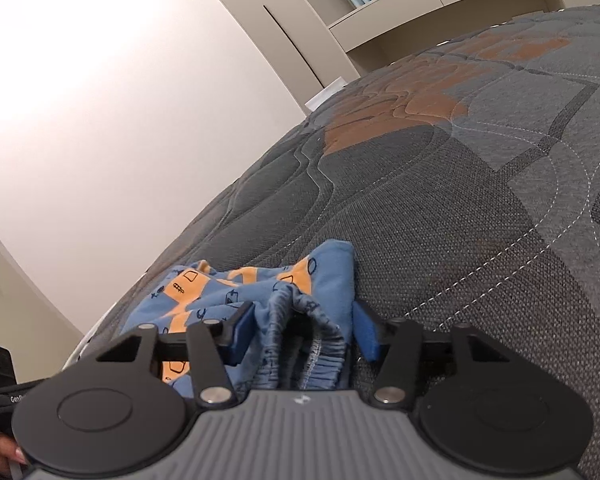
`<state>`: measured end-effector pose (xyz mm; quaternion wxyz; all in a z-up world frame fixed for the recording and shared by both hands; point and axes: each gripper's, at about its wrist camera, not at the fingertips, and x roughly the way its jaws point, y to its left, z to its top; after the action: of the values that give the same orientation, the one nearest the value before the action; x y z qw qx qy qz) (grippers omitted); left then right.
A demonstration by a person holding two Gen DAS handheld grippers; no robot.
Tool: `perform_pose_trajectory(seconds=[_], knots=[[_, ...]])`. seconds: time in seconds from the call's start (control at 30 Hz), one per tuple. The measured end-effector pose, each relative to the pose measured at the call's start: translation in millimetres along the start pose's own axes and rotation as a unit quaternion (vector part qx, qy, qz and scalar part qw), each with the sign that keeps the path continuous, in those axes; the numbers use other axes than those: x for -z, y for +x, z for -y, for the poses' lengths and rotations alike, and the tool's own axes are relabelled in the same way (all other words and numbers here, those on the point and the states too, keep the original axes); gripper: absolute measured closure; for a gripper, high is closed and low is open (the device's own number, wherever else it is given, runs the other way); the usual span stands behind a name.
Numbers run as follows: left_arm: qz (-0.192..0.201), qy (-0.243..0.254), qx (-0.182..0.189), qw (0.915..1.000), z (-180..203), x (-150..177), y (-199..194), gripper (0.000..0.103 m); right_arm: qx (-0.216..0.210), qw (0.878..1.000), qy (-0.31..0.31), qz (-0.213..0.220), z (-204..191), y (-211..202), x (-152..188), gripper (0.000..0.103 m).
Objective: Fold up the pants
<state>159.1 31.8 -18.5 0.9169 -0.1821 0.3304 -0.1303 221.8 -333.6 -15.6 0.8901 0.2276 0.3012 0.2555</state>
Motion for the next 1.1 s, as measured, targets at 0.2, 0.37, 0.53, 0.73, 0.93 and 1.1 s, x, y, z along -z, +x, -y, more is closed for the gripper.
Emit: perform_pose_trajectory(seconds=[0.2,0.37,0.53,0.73,0.93,1.1], knots=[[-0.002,-0.013,0.010,0.9999,-1,0,0,0.048,-0.007,1.000,0.009,0.002,1,-1,1,0.058],[-0.002,-0.015,0.006,0.9999,0,1,2,0.048,-0.008,1.000,0.011,0.003,2,-1,0,0.057],[0.000,-0.010,0.003,0.9999,0,3,2,0.050,-0.005,1.000,0.010,0.004,0,-2,0,0.057],[-0.003,-0.007,0.013,0.9999,0,1,2,0.061,0.007,1.000,-0.011,0.014,-8,-4,3,0.064],[-0.002,-0.007,0.011,0.9999,0,2,2,0.062,0.005,1.000,-0.008,0.014,-7,-3,2,0.066],[0.000,-0.003,0.006,1.0000,2,5,1,0.062,0.010,1.000,-0.018,0.019,-10,-5,4,0.065]])
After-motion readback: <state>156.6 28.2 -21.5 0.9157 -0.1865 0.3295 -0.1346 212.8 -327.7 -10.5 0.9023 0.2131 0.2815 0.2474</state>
